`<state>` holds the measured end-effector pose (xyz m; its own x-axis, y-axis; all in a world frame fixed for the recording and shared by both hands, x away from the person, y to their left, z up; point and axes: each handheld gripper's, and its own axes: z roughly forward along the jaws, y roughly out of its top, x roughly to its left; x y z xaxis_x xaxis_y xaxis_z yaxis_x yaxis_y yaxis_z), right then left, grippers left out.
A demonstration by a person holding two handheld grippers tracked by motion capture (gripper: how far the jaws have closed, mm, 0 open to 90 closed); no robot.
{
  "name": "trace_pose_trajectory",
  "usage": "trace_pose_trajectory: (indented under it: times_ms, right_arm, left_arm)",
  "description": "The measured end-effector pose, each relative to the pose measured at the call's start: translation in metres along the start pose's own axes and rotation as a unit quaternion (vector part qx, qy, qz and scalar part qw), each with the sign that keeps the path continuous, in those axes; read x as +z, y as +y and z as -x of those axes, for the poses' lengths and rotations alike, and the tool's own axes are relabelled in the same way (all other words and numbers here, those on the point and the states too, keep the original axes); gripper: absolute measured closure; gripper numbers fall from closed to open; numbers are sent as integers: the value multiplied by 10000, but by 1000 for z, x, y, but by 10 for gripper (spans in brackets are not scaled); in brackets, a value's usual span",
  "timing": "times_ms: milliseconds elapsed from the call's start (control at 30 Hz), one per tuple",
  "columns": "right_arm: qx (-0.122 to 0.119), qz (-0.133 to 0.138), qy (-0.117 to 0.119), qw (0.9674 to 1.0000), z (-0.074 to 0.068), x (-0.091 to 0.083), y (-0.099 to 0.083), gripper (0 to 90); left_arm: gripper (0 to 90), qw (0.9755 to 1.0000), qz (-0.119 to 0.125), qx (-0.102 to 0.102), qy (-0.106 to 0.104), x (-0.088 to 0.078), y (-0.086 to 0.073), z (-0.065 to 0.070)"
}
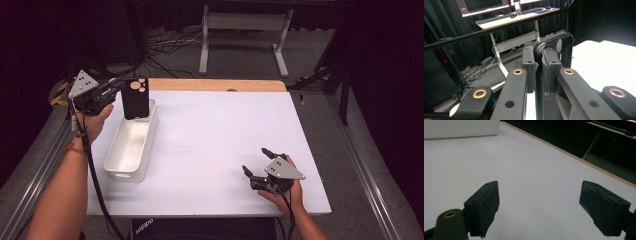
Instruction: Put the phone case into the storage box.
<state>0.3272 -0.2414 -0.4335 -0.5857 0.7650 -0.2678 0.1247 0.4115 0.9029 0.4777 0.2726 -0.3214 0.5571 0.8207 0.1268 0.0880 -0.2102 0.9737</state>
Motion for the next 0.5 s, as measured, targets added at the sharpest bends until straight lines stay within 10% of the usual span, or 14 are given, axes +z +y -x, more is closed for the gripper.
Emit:
trace_pose_trajectory:
  times_ms: [500]
  right_arm:
    - [32, -38, 11, 10000, -1, 2, -2, 172]
  left_arm:
    - [827, 9992, -391, -74, -31, 38, -26, -11]
